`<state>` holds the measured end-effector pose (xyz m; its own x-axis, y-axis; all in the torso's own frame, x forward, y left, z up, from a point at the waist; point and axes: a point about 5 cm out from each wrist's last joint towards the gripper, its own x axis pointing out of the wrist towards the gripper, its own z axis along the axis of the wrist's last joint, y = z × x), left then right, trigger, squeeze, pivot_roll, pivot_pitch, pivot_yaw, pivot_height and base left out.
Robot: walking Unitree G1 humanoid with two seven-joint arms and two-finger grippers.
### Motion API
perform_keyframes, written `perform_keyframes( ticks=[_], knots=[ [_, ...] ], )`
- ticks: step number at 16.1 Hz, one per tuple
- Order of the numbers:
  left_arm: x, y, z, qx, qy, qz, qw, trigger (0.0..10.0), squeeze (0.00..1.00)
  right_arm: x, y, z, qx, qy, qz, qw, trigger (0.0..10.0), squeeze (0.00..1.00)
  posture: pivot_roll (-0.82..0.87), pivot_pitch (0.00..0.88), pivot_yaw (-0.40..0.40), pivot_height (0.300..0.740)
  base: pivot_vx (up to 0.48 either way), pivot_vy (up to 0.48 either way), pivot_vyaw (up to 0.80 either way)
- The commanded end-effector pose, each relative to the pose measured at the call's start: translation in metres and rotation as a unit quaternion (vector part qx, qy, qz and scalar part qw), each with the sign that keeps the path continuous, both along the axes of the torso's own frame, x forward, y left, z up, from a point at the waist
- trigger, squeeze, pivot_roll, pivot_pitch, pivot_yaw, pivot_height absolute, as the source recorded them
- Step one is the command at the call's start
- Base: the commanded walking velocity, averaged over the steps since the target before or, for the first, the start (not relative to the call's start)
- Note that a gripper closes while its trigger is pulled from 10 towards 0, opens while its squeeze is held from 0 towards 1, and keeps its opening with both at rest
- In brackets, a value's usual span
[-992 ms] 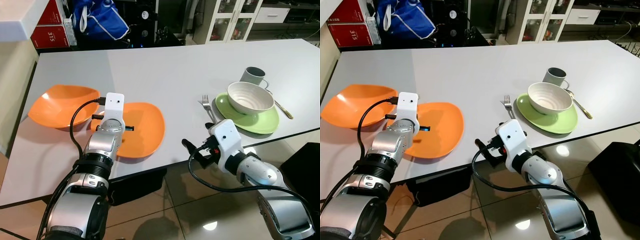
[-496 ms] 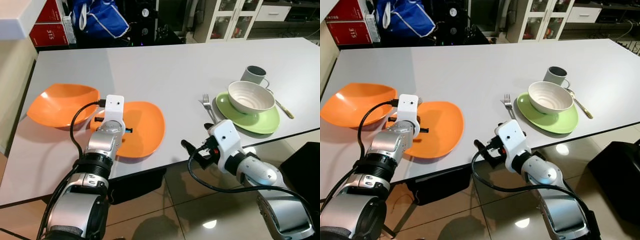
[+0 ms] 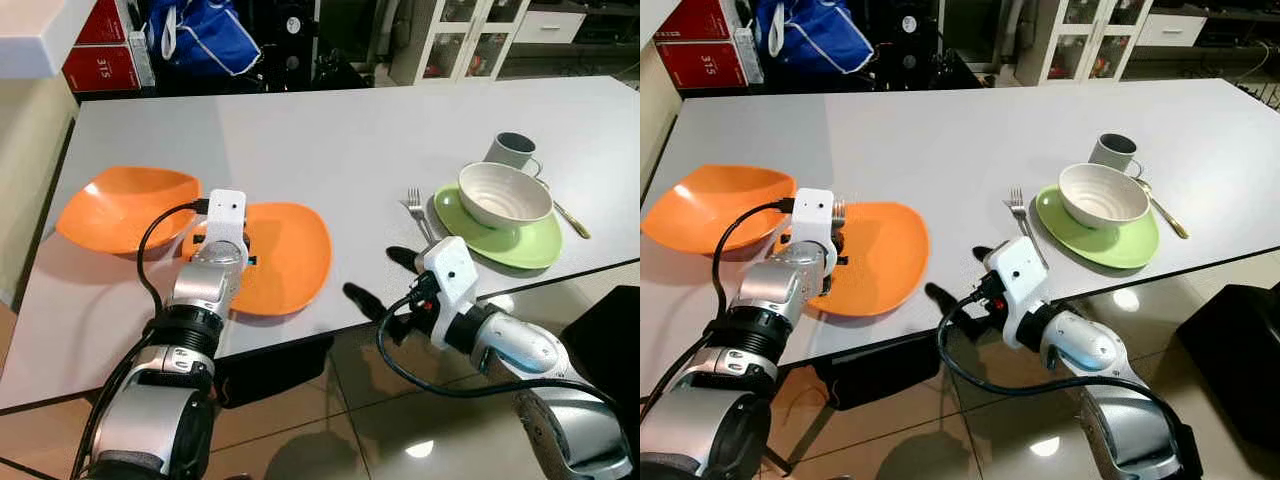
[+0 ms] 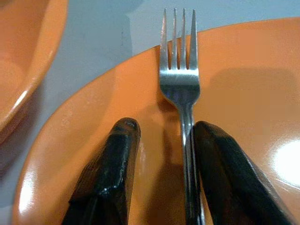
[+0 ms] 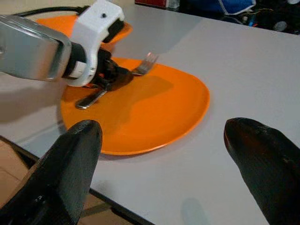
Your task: Setting the table
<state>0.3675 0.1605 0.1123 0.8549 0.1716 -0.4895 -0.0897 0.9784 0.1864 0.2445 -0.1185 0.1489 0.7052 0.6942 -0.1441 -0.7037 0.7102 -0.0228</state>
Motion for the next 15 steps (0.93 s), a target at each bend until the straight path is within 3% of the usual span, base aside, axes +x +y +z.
perform_keyframes(
  ticks=[1,8,9,11,13,14,15],
  knots=[
    [0.002,0.000,0.003,-0.002,-0.001,-0.002,1.000,10.0,1.00,-0.002,-0.003,0.002,0.000,0.002,0.003,1.000,10.0,0.00,-0.04,0.000,-0.064,0.740,0.000,0.000,0.00],
    [-0.002,0.003,0.040,-0.015,-0.051,-0.012,0.999,10.0,1.00,0.001,-0.004,0.005,0.011,0.003,0.014,1.000,10.0,0.00,-0.03,0.000,-0.067,0.740,0.000,0.000,0.00],
    [-0.006,0.004,0.054,-0.018,-0.087,-0.014,0.996,10.0,0.00,0.002,-0.004,0.006,0.013,-0.001,0.013,1.000,10.0,0.00,-0.03,0.000,-0.066,0.740,0.000,0.000,0.00],
    [-0.013,0.003,0.075,0.001,-0.141,-0.031,0.989,10.0,0.00,0.004,-0.006,0.008,0.012,-0.013,0.001,1.000,10.0,0.00,-0.03,0.000,-0.063,0.740,0.000,0.000,0.00],
    [-0.035,-0.008,0.103,-0.002,-0.254,-0.111,0.961,10.0,0.00,0.010,-0.012,0.013,0.013,-0.027,-0.047,0.998,10.0,0.00,-0.02,0.000,-0.058,0.740,0.000,0.000,0.00],
    [-0.045,-0.009,0.108,0.004,-0.294,-0.138,0.946,10.0,0.00,0.010,-0.013,0.014,0.018,-0.027,-0.056,0.998,10.0,0.00,-0.02,0.000,-0.055,0.740,0.000,0.000,0.00],
    [-0.069,-0.001,0.103,-0.005,-0.310,-0.146,0.939,10.0,0.00,0.007,-0.016,0.016,0.023,-0.030,-0.068,0.997,10.0,0.00,-0.02,0.000,-0.052,0.740,0.000,0.000,0.00]
  ],
)
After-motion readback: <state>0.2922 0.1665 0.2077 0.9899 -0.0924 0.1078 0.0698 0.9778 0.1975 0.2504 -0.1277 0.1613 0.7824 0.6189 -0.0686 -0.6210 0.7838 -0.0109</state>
